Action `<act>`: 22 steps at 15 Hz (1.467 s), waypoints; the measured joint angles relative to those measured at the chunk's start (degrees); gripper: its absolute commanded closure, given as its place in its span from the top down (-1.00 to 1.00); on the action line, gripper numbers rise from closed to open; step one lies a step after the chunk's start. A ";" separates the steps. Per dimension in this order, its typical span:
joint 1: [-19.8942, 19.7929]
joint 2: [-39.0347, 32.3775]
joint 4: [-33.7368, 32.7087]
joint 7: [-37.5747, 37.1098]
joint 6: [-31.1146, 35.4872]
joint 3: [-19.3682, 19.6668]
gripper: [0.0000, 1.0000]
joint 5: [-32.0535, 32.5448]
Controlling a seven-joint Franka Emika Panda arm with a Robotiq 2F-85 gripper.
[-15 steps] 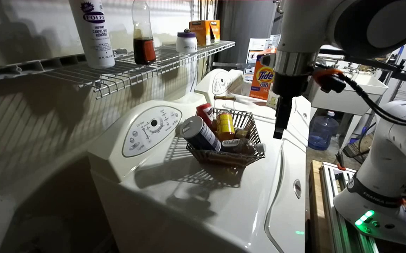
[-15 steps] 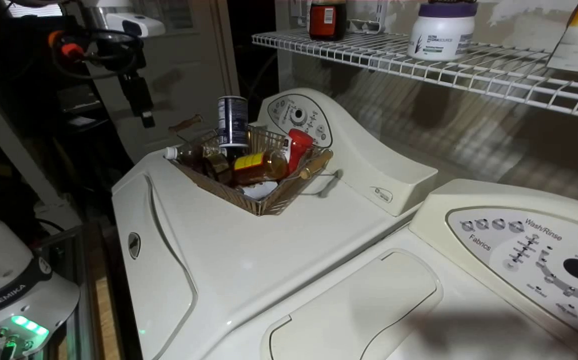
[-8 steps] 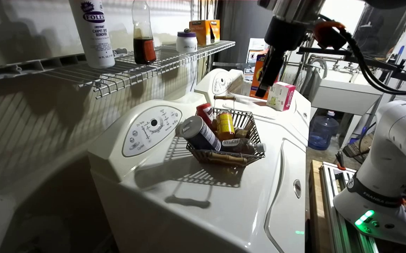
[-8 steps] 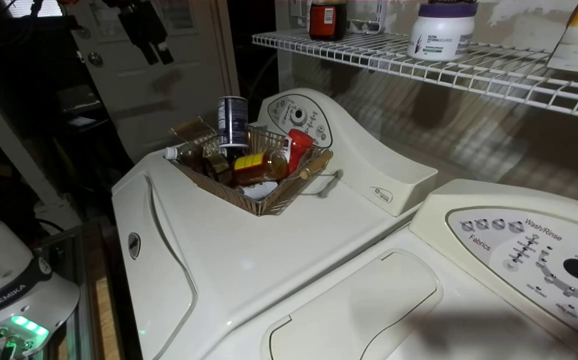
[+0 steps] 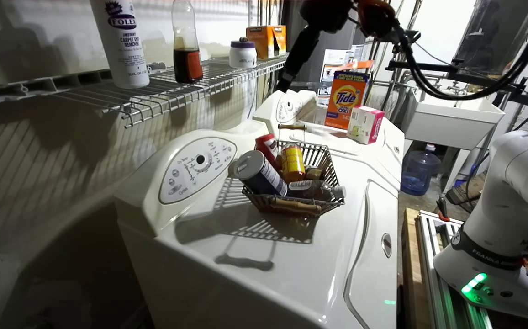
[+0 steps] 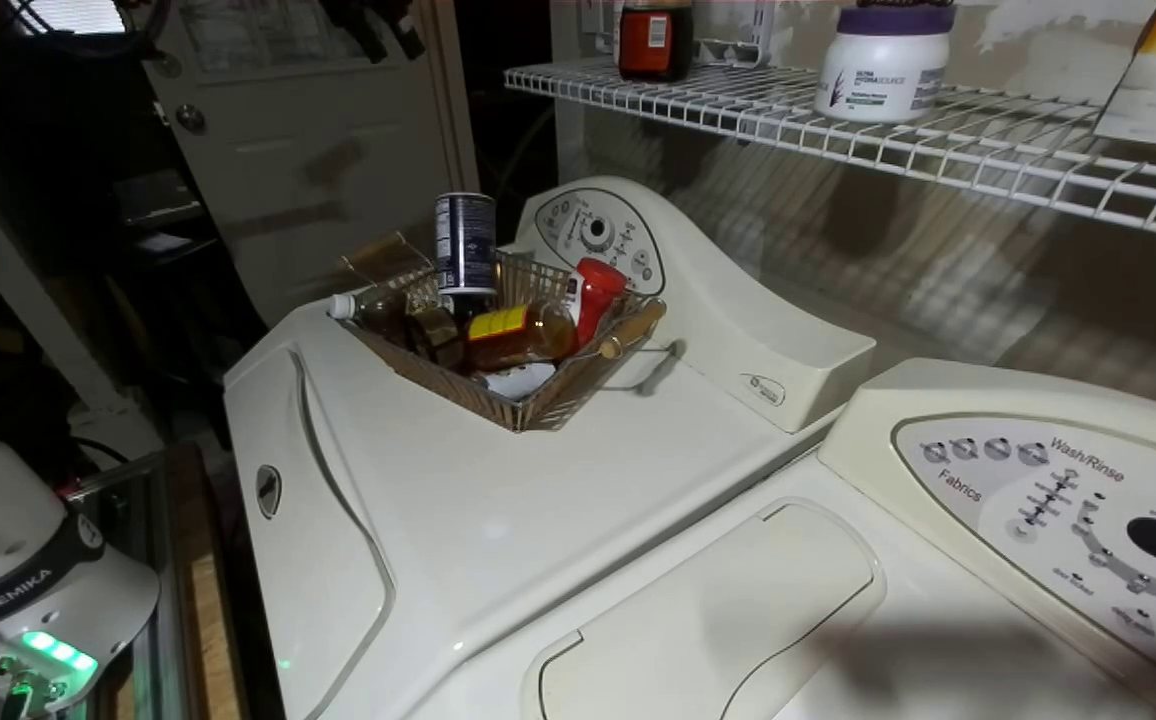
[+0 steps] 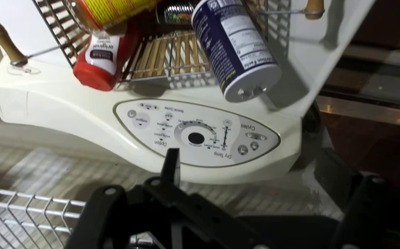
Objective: Take the bottle off of the shelf and place it into the basket
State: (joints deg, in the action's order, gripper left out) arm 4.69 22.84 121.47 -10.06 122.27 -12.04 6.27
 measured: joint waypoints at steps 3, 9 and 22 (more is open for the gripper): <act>-0.73 -4.40 -4.04 0.00 4.06 0.57 1.00 0.12; -0.84 -6.26 -6.06 0.00 4.35 0.75 1.00 0.15; -1.13 -9.12 -8.79 1.24 26.35 2.36 1.00 0.25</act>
State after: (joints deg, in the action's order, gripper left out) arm 3.56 13.72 112.68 -8.82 148.62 -9.69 6.52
